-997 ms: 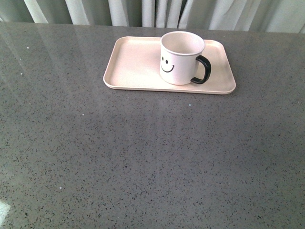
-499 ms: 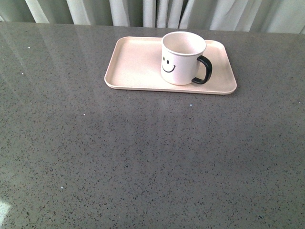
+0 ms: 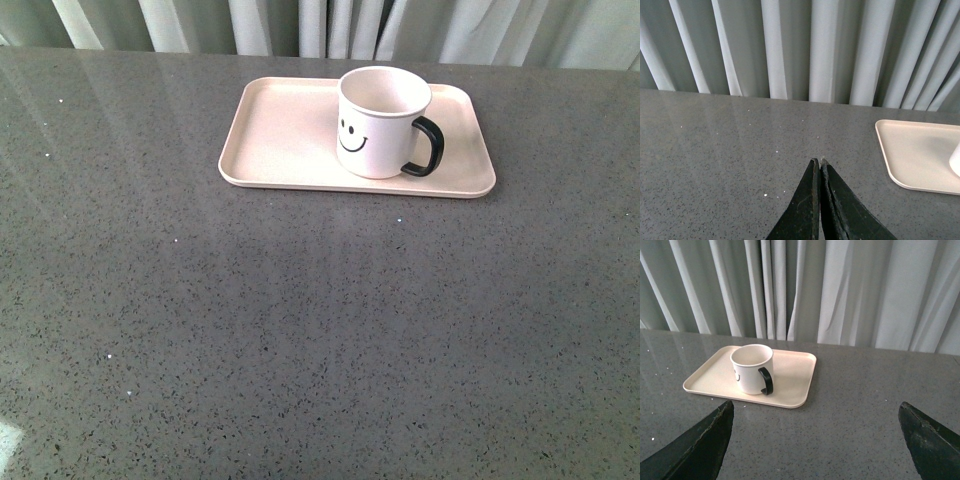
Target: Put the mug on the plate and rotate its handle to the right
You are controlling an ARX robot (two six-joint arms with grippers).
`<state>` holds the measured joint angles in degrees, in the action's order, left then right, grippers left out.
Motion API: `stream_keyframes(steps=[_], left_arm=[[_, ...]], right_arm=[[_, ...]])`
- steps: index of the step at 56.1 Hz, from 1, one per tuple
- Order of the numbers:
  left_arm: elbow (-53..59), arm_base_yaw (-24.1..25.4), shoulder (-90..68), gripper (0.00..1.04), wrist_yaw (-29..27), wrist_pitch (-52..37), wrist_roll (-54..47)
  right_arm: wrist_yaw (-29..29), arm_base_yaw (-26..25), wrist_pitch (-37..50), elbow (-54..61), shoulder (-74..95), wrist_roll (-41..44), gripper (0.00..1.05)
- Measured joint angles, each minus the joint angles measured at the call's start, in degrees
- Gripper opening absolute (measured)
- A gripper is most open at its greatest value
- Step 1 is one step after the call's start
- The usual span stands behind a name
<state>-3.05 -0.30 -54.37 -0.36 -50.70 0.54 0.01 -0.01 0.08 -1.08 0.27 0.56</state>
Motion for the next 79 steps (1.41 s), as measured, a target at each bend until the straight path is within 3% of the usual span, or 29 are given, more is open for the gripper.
stream_keyframes(steps=[40, 79], left_arm=[[2.3, 0.0, 28.8, 0.01, 0.4, 25.3, 0.0], [2.3, 0.0, 43.5, 0.01, 0.4, 39.7, 0.0]], right_arm=[[0.0, 0.0, 0.0, 0.0, 0.0, 0.0, 0.96], [0.0, 0.0, 0.0, 0.0, 0.0, 0.0, 0.96]])
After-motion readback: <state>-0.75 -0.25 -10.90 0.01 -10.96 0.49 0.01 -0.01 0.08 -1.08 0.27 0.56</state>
